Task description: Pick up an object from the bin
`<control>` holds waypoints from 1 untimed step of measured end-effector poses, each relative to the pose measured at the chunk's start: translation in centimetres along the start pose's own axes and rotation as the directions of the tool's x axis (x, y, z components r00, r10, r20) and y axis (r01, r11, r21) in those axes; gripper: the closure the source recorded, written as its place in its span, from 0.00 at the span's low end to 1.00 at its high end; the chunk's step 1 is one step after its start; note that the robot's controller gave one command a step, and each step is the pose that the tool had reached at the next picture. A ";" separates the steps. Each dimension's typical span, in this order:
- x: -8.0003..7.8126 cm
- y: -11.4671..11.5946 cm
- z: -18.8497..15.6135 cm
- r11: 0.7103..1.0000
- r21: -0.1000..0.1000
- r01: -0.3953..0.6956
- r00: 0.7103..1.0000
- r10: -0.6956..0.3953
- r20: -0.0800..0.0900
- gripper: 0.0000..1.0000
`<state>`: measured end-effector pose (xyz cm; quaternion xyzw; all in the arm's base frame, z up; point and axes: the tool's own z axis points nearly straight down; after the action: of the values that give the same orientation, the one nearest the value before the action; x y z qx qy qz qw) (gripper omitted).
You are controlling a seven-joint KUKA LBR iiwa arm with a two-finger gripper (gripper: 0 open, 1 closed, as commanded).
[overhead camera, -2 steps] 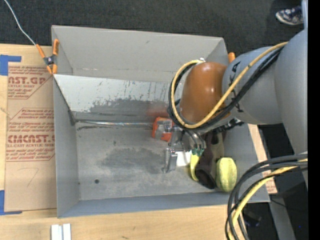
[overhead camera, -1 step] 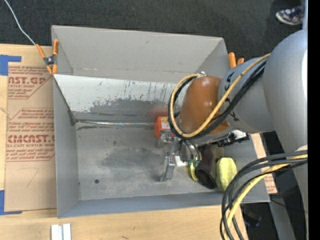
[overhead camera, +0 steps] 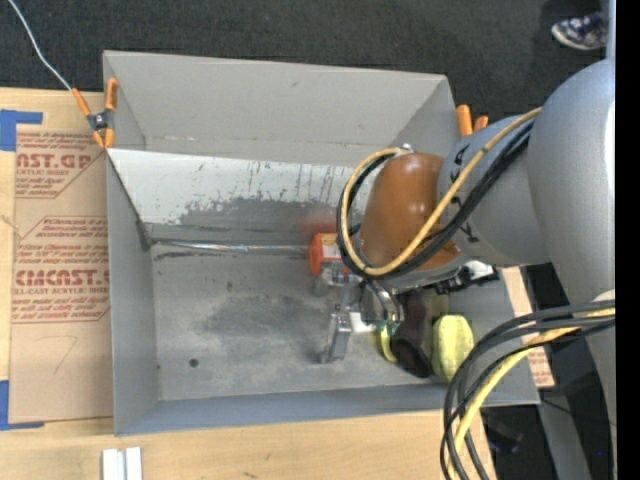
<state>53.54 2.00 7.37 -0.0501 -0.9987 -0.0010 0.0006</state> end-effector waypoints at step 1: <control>-1.2 -0.3 -3.2 0.987 0.001 0.164 0.987 -0.164 0.001 0.00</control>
Offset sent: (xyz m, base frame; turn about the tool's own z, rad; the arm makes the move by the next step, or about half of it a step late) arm 0.0256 -0.0178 -0.0018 -0.3633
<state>54.72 1.62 10.53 0.0321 -0.9995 -0.0008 0.0001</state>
